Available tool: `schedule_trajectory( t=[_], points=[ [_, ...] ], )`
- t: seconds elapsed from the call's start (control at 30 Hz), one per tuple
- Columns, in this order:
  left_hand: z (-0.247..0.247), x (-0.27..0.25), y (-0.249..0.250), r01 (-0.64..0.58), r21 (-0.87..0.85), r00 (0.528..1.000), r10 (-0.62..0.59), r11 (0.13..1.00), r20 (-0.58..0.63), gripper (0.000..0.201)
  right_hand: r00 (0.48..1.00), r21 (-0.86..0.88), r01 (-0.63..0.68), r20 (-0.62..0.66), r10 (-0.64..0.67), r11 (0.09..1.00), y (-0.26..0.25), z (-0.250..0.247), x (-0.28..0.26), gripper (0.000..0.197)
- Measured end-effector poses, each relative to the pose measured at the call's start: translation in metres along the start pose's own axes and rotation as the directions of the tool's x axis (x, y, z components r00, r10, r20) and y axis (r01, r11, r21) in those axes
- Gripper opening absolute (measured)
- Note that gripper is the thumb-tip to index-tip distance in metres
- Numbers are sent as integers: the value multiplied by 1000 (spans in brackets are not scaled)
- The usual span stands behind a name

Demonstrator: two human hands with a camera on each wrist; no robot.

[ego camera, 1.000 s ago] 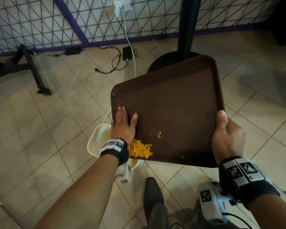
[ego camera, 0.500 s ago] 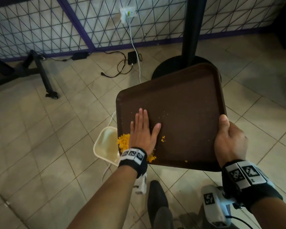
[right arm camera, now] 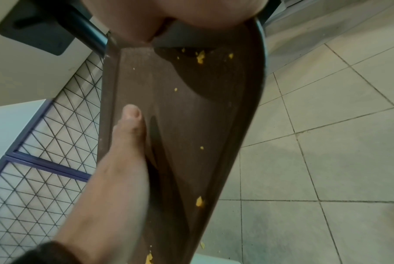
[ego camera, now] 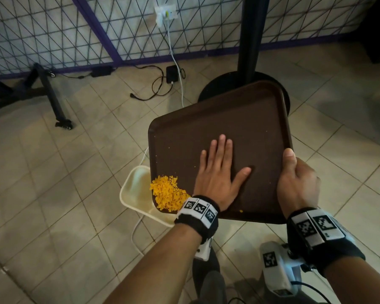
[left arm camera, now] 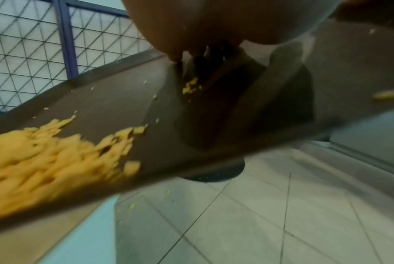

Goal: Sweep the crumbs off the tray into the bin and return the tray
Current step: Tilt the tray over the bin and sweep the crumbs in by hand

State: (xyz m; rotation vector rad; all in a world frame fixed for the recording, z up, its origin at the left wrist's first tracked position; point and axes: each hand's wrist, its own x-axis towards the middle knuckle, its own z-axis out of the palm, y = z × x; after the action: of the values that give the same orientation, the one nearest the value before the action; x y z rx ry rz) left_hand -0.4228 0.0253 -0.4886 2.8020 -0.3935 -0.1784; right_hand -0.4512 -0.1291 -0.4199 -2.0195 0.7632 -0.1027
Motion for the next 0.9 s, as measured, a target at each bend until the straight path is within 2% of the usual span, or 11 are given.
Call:
schedule_trajectory(
  t=[0.1,0.2,0.27,0.33,0.43,0.5,0.53,0.57,0.73,0.9],
  points=[
    [17,-21,-28,135,-2,989,-135,991,65,78,1000,9,-11,-1,11,1000,1,-5,1,52],
    [30,-50,-73,322,23,927,-320,946,194,81,1000,-12,-9,-4,9,1000,2,-8,2,51],
    [30,-62,-89,365,55,898,-367,929,243,82,1000,-23,-14,-9,13,1000,4,-8,3,52],
    [26,-62,-83,304,35,929,-304,952,212,80,1000,-21,-22,-14,21,1000,5,-7,4,53],
    [22,-58,-44,59,17,987,-61,998,151,78,1000,-15,-31,-6,31,999,4,-3,3,53],
    [28,-63,-23,-93,45,984,84,995,158,77,1000,-14,-27,-7,27,1000,2,-2,2,53],
    [32,-68,-20,-119,55,979,108,991,173,77,1000,-18,-25,-10,24,1000,1,-2,1,53],
    [36,-74,-23,-107,64,977,93,992,193,77,1000,-17,-23,-12,22,1000,0,-3,1,54],
    [50,-104,-81,94,176,941,-145,980,307,83,999,8,-18,-49,18,1000,1,-6,4,53],
    [44,-114,-128,116,255,903,-209,960,376,84,999,8,11,-39,-11,1000,-1,-4,2,51]
  ],
)
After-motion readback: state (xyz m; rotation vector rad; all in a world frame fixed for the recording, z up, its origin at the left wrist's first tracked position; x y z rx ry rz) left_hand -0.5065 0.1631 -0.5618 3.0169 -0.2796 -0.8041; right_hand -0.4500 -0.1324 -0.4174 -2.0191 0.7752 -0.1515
